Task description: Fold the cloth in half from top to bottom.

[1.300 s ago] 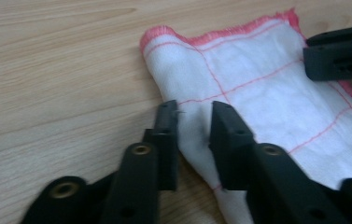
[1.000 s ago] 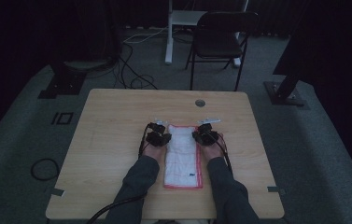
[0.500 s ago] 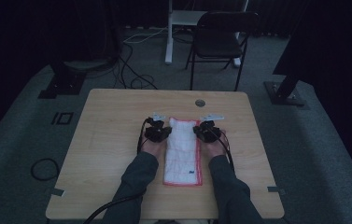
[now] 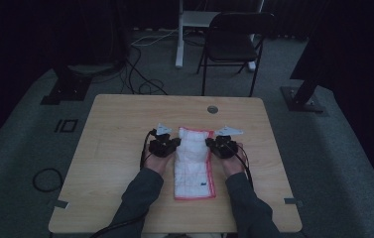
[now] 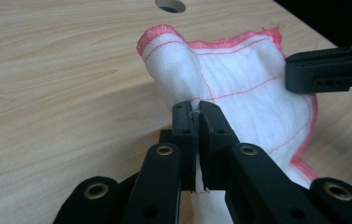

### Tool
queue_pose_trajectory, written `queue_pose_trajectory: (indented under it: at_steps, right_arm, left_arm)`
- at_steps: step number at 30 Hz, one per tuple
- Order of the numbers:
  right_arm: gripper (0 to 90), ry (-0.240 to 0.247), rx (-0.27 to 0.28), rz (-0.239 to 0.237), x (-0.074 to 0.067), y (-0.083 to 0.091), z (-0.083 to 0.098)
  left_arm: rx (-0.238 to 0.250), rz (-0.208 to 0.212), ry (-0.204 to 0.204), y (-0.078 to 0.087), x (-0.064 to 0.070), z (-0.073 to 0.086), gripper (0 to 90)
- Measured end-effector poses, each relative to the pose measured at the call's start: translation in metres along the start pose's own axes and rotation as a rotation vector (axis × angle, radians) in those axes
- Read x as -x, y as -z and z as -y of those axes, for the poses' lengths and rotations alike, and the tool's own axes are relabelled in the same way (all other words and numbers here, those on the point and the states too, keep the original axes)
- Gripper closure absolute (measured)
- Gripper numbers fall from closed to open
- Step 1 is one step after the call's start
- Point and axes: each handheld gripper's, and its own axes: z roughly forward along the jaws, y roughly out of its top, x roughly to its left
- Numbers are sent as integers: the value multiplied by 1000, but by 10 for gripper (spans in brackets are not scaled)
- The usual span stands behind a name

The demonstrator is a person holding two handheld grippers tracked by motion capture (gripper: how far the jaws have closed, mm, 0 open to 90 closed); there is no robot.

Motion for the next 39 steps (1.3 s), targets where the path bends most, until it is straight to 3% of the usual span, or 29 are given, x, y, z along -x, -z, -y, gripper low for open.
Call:
queue_pose_trajectory:
  at_steps: [9,17,20,22,23,28,36,39]
  right_arm:
    - [838,23,-15,-38,-14,13,13]
    - [833,36,-27,-74,-24,26,29]
    - [830,19,-32,-87,-28,29,38]
    - [830,21,-39,-89,-29,29,41]
    - [828,21,-51,-92,-31,30,47]
    - [815,14,-80,-98,-34,32,58]
    - [742,-5,-110,-86,-31,33,63]
    - [709,-9,-107,-79,-30,33,63]
  left_arm:
    - [10,24,1,25,17,19,864]
    - [-22,55,26,40,33,49,857]
    - [-49,58,31,41,37,61,855]
    - [-49,58,31,41,37,61,853]
    - [-78,57,11,40,41,72,850]
    - [-109,46,2,37,40,83,840]
    - [-120,33,-19,35,40,88,815]
    - [-109,42,-23,38,40,87,747]
